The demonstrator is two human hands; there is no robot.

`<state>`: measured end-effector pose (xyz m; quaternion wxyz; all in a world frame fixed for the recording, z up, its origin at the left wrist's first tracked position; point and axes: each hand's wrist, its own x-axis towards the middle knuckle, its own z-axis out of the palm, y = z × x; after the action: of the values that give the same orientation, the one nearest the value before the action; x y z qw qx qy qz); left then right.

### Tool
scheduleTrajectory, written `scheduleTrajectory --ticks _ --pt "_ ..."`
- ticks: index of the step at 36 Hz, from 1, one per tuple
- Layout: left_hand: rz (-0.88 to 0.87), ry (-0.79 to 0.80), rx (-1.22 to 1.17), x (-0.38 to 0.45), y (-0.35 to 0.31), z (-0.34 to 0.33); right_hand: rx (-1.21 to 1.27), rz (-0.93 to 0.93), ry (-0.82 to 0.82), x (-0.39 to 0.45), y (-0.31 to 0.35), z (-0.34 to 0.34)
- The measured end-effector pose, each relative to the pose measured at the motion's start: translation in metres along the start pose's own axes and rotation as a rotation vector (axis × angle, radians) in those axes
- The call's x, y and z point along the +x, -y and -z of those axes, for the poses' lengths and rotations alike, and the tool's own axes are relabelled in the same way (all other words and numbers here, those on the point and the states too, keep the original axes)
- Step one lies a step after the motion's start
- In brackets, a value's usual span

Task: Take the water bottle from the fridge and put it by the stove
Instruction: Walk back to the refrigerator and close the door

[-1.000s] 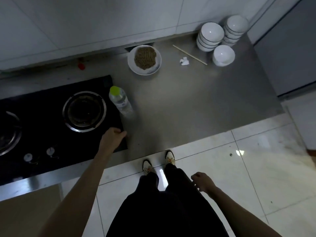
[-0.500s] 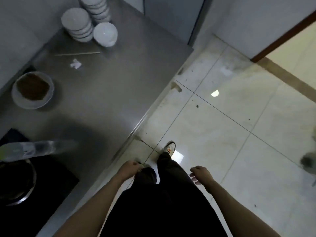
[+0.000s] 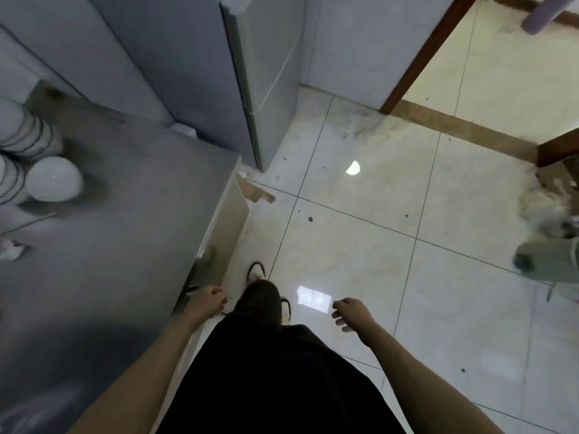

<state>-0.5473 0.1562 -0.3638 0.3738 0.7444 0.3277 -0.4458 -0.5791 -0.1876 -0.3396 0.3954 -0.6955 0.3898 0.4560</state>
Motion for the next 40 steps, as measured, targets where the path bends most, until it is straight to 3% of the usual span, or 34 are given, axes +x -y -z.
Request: scheduleTrajectory --ticks 4,10,18,27,34,40 --pt "0.134 0.081 0.057 0.018 -0.027 0.006 0.101 0.103 -0.026 0.028 0.075 0.045" --pt "0.108 0.066 0.133 0.064 -0.117 0.018 0.147 0.172 -0.123 0.065 0.155 0.125" --pt "-0.062 0.059 0.205 0.098 -0.329 0.015 0.125 0.032 -0.201 0.087 0.167 0.22" --pt "-0.278 0.056 0.135 0.133 -0.545 -0.012 -0.012 -0.147 -0.109 0.138 0.175 0.311" --pt "-0.152 0.04 0.119 0.154 -0.607 -0.038 -0.165 -0.085 -0.111 0.19 0.26 0.416" --pt "0.001 0.024 0.02 0.158 -0.621 -0.032 -0.078 -0.038 -0.068 0.224 0.376 0.497"
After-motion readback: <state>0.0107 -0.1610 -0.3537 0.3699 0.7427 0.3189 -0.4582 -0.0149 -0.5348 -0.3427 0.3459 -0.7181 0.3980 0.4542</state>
